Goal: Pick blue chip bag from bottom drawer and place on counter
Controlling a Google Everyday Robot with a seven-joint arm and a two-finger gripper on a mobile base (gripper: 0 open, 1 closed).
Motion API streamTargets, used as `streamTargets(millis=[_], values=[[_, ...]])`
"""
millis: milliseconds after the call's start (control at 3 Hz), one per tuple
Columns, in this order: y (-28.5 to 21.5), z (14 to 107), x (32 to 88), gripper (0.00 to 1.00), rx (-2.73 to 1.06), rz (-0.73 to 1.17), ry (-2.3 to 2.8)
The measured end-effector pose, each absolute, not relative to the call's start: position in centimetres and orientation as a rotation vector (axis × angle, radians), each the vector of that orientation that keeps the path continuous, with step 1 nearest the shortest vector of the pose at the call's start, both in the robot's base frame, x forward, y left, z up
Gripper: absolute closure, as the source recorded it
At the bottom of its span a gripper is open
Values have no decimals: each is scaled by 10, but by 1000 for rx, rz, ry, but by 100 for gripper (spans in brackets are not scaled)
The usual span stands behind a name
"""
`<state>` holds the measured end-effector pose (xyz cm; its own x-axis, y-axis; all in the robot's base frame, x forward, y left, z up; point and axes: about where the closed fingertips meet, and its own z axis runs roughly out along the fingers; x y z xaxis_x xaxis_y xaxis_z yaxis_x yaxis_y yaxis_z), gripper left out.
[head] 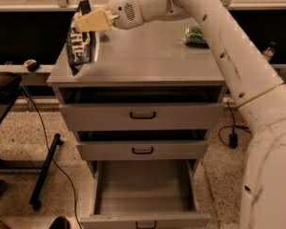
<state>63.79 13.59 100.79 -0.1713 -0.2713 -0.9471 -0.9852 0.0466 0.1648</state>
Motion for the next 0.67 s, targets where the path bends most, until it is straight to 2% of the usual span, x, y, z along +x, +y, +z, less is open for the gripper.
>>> streamTargets(millis=[667], values=[[121,1000,688,100,-1143,1186,1585]])
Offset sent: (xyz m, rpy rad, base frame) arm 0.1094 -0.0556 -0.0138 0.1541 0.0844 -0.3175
